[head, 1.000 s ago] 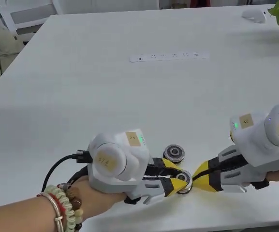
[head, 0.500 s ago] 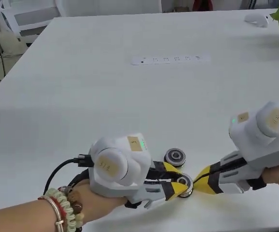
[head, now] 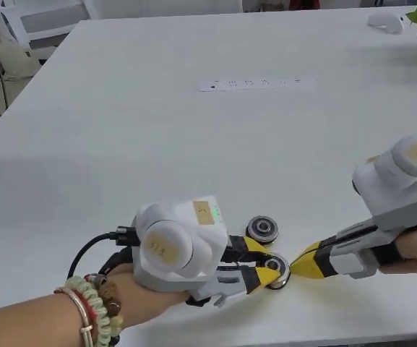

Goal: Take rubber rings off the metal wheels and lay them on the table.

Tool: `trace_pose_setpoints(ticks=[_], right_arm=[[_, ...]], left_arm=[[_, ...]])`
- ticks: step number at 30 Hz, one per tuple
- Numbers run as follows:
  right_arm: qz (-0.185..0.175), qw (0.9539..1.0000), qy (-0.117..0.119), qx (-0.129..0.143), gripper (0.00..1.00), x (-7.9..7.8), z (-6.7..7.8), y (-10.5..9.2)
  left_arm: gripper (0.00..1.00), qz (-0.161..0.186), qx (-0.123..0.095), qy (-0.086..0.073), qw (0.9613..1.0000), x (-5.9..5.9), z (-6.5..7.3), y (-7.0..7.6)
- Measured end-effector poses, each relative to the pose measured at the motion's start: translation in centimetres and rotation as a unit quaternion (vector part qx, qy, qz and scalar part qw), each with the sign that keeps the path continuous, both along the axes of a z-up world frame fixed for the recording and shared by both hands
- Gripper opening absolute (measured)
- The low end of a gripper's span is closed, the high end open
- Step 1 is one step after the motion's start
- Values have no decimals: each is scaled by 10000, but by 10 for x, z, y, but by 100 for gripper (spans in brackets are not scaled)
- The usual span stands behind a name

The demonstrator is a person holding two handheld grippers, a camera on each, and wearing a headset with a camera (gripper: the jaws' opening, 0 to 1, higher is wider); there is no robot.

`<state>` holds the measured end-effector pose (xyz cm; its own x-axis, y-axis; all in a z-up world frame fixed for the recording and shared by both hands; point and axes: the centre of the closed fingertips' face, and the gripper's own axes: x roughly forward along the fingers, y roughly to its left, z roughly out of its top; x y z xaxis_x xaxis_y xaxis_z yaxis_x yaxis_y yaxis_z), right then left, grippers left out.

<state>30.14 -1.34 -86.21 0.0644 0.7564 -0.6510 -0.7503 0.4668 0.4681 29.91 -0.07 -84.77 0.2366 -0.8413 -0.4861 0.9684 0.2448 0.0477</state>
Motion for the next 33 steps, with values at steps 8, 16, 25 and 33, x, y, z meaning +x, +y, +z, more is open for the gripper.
trace_pose_setpoints(ticks=[8,16,25,33], right_arm=[[-243,9981,446,358,0,-3,5,2],[-424,9946,647,697,0,-2,14,7],[-465,9924,798,814,0,-4,16,9],[-463,9915,845,869,0,-5,17,10]], left_arm=[[14,-40,-10,-45,10000,0,0,0],[14,-35,-21,-35,10000,2,0,0],[13,-64,-26,-50,10000,2,0,0],[14,-77,-31,-80,9999,2,0,-1]])
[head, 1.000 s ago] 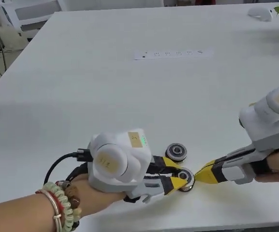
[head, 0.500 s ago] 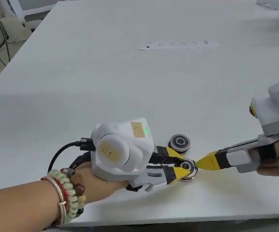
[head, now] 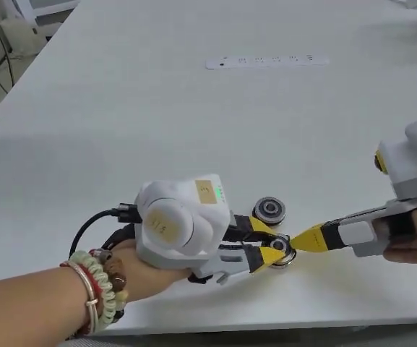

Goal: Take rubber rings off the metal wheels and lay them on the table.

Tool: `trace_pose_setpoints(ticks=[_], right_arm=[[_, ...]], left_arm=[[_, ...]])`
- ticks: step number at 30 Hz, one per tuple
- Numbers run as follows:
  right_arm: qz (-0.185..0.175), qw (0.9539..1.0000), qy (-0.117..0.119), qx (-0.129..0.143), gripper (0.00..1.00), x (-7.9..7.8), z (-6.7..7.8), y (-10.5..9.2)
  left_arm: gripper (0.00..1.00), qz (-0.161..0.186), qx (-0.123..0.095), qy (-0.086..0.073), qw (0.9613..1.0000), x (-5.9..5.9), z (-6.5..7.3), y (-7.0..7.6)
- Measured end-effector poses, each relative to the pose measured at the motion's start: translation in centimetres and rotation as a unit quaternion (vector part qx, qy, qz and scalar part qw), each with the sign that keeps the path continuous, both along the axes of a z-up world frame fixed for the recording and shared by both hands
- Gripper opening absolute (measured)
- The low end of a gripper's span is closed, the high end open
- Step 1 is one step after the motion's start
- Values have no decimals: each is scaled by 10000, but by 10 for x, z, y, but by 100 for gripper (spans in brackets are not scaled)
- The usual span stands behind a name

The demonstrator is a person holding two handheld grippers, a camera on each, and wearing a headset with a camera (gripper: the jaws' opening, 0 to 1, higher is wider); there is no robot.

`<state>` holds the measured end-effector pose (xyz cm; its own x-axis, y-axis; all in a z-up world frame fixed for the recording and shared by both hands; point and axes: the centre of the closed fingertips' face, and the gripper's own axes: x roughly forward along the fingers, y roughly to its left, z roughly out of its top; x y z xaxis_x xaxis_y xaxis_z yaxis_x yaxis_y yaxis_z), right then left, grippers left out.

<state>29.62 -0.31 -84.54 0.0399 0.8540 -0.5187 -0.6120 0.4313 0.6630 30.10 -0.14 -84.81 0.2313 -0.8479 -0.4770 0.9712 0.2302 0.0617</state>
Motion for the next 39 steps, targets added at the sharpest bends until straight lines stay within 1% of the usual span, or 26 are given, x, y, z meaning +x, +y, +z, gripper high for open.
trace_pose_setpoints(ticks=[15,17,24,28,29,30,31,32,33,34,35,39], right_arm=[[18,10000,13,77,0,0,1,3],[-24,9999,84,118,0,0,2,4],[-31,9997,124,219,0,0,4,7],[40,9991,165,400,0,-3,9,12],[71,9985,150,529,0,-4,13,16],[222,9955,316,868,0,-11,24,23],[163,9987,53,477,0,-5,14,18],[355,9986,-150,363,0,-6,11,17],[346,9988,-94,339,0,-8,10,17],[267,9989,9,378,0,-8,9,18],[243,9990,51,361,0,-8,8,16],[200,9993,31,303,0,-6,6,13]], left_arm=[[14,10,-21,0,10000,0,0,0],[14,10,-21,-1,10000,0,0,0],[14,17,-42,1,10000,0,0,0],[14,25,-56,7,10000,0,0,0],[14,26,-57,6,10000,0,0,0],[14,34,-60,6,10000,0,0,0],[14,40,-62,17,10000,0,0,0],[14,37,-63,20,10000,0,0,0],[14,29,-61,11,10000,0,0,0],[14,31,-65,10,10000,0,0,0],[14,36,-70,14,10000,0,0,0],[14,77,-68,28,9999,0,0,0]])
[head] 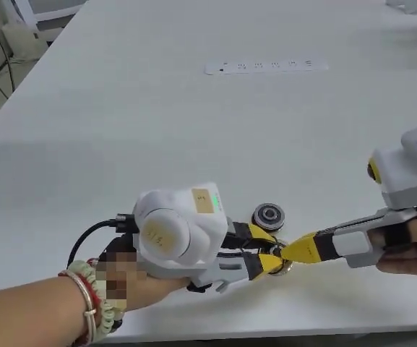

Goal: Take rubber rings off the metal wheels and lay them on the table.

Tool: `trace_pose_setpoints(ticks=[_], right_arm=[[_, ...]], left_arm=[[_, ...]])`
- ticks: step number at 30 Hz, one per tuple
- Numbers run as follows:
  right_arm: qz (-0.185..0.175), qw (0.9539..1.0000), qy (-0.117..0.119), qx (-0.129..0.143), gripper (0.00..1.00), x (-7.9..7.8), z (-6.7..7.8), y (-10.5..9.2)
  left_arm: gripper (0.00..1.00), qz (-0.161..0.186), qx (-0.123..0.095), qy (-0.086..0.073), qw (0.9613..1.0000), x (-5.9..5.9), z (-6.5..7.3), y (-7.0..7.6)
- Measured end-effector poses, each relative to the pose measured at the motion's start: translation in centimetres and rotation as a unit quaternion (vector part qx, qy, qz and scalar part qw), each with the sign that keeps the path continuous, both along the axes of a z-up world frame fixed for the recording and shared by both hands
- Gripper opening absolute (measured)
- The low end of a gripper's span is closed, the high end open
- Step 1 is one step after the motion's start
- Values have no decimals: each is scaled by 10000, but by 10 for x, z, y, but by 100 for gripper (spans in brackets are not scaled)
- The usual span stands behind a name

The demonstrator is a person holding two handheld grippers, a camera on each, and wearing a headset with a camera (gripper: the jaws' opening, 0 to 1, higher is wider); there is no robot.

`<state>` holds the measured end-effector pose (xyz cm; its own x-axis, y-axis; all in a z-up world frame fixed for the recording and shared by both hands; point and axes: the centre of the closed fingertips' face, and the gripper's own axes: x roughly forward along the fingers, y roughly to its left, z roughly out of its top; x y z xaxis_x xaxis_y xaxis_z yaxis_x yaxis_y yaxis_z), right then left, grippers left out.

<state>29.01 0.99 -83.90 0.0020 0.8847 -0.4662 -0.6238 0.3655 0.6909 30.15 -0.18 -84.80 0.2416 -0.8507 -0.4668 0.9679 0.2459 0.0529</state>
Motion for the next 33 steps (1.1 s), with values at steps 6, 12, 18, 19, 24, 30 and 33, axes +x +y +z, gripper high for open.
trace_pose_setpoints(ticks=[6,12,18,19,24,30,33], right_arm=[[-58,9998,-100,-137,0,4,-1,-3],[-332,9993,-6,161,0,10,14,-2],[-364,9990,-68,259,0,9,23,-2],[-363,9989,-102,273,0,10,25,-2],[-428,9981,-283,339,0,14,36,-5],[-557,9957,-537,506,0,22,57,-8],[-558,9947,-673,546,0,23,66,-7]], left_arm=[[14,48,198,536,9984,0,2,3],[18,-68,327,345,9988,-1,26,12],[29,62,168,338,9993,4,59,29],[32,91,158,261,9995,5,64,34],[41,281,131,137,9994,5,82,55],[49,511,188,-42,9985,1,99,86],[53,648,196,-119,9976,-1,106,102]])
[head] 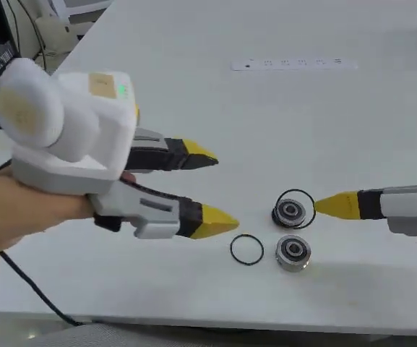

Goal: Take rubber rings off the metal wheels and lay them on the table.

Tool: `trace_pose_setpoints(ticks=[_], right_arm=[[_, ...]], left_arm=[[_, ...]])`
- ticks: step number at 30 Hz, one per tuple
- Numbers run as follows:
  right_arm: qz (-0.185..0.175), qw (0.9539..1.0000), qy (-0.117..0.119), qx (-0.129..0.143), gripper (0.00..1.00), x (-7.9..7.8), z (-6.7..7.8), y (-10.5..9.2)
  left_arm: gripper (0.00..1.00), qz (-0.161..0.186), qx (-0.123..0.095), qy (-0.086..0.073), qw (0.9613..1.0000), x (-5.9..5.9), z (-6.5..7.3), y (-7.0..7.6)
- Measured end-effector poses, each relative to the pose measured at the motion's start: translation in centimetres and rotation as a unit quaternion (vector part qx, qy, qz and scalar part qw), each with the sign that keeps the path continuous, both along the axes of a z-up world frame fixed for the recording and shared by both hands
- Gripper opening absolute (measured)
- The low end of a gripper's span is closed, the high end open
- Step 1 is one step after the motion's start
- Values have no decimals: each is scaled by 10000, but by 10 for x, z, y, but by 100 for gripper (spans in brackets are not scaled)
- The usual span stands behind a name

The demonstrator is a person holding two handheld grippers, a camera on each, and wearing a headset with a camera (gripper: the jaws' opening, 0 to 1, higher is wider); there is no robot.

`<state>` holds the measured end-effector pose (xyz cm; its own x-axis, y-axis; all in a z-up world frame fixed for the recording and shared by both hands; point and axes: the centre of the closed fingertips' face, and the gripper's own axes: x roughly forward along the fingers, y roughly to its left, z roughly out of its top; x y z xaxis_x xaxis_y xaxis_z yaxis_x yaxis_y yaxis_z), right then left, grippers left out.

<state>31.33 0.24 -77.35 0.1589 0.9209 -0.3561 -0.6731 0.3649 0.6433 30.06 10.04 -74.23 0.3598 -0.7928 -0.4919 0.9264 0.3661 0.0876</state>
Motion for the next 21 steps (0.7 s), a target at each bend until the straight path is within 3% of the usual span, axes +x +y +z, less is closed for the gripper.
trace_pose_setpoints(ticks=[9,21], right_arm=[[9,9996,-268,57,0,3,21,5],[229,9988,-417,119,0,1,37,23]], left_arm=[[65,526,8,-209,9984,-9,10,42],[73,1253,-269,-27,9917,-25,-2,80]])
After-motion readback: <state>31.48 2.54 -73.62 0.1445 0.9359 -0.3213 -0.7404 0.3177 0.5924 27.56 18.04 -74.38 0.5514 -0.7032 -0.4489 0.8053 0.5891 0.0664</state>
